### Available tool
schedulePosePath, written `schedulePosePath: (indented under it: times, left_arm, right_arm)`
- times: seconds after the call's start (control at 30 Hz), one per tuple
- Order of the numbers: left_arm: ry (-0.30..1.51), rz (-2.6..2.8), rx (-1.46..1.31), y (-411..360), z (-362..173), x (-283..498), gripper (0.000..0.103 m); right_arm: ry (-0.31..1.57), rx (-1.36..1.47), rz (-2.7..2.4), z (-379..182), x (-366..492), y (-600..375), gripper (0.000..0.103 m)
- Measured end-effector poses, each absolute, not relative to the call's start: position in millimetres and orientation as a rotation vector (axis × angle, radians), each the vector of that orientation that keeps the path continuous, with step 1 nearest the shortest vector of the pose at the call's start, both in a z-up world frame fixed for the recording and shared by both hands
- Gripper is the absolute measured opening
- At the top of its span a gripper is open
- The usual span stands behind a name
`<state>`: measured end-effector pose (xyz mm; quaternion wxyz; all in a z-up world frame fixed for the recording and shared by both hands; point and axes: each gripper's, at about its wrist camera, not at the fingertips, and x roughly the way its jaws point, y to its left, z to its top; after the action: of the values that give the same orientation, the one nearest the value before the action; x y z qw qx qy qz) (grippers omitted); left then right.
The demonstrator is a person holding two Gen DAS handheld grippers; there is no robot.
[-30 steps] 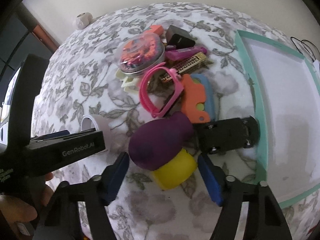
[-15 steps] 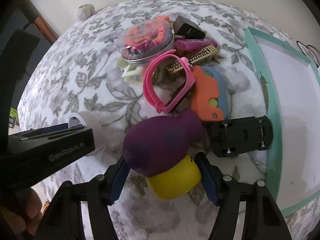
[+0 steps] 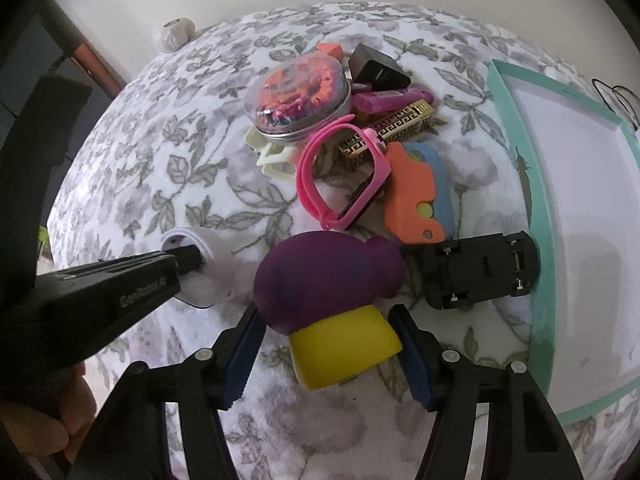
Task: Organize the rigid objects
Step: 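Carry the watch with the left tool while the right tool carries the mushroom, both releasing into the tray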
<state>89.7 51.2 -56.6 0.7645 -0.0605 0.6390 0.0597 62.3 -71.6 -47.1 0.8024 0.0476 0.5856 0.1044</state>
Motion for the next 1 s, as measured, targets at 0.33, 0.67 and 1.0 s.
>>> schedulePosePath:
  times: [0.33,0.67,1.0]
  left_arm:
    - [1.356,0.140,-0.186,76,-49,93,0.004]
    - [1.220,0.158,-0.265,104,-7,90,0.004]
    - [1.002,0.064,-0.282,77,40,86,0.004]
  right_arm:
    - [1.235,0.130,0.250,-35,56,-78,0.065]
    - [1.135,0.186,0.285,-1,51,-79,0.065]
    - [0.966,0.199,0.090,34,57,-125,0.065]
